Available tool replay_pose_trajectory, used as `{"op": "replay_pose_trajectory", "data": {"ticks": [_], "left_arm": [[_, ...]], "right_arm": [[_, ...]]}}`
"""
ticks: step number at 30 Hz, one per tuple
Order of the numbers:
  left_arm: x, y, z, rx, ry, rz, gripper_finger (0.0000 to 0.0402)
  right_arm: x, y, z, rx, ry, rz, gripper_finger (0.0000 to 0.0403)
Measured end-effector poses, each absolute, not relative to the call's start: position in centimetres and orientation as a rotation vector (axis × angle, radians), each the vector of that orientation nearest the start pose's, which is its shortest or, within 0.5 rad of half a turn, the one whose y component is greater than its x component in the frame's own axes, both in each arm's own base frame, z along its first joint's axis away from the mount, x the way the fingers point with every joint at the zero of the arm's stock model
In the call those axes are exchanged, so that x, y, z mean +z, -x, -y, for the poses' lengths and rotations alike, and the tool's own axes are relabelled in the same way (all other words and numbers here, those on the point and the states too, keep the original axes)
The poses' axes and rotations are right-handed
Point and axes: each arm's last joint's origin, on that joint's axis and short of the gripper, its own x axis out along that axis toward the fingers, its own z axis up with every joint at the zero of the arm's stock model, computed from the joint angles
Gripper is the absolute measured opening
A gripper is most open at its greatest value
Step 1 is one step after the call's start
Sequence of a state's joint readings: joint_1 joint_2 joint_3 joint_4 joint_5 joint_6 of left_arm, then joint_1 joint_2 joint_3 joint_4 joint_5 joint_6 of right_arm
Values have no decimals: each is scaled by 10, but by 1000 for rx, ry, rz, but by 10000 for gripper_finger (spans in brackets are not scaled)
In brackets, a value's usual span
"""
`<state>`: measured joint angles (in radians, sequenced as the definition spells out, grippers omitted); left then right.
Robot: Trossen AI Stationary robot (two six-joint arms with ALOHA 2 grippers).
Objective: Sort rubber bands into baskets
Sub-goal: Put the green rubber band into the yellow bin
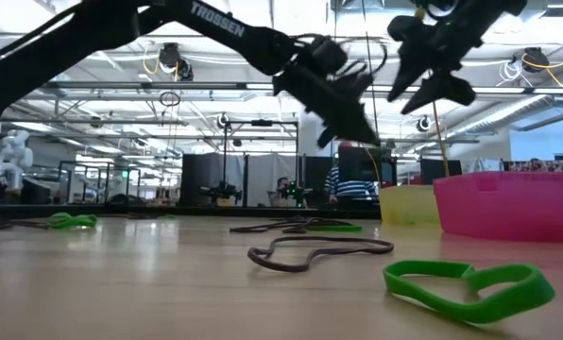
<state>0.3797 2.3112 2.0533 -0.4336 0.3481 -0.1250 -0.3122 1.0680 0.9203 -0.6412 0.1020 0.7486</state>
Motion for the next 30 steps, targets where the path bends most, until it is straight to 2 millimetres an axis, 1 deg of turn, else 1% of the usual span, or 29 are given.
{"op": "replay_pose_trajectory", "data": {"ticks": [3, 6, 8, 9, 12, 15, 18, 20, 24, 30], "left_arm": [[242, -502, -173, 60, 311, -539, 2], [244, -512, -167, 126, 254, -449, 2], [237, -520, -168, 168, 252, -384, 2], [234, -523, -169, 177, 282, -369, 2], [211, -533, -179, 204, 394, -382, 2], [185, -541, -186, 157, 560, -424, 1], [168, -547, -188, 122, 665, -447, 1], [166, -548, -187, 117, 674, -451, 1], [170, -548, -187, 118, 660, -433, 1], [169, -548, -187, 120, 666, -439, 1]], "right_arm": [[292, -190, 65, -691, -797, -628, 169], [296, -182, 62, -695, -800, -627, 169], [299, -178, 61, -691, -800, -616, 169], [300, -176, 60, -690, -800, -611, 169], [303, -171, 59, -682, -801, -594, 169], [305, -168, 58, -678, -802, -582, 169], [306, -167, 57, -676, -805, -575, 169], [307, -166, 56, -669, -806, -577, 169], [307, -166, 54, -653, -802, -579, 169], [307, -167, 50, -639, -806, -583, 169]]}}
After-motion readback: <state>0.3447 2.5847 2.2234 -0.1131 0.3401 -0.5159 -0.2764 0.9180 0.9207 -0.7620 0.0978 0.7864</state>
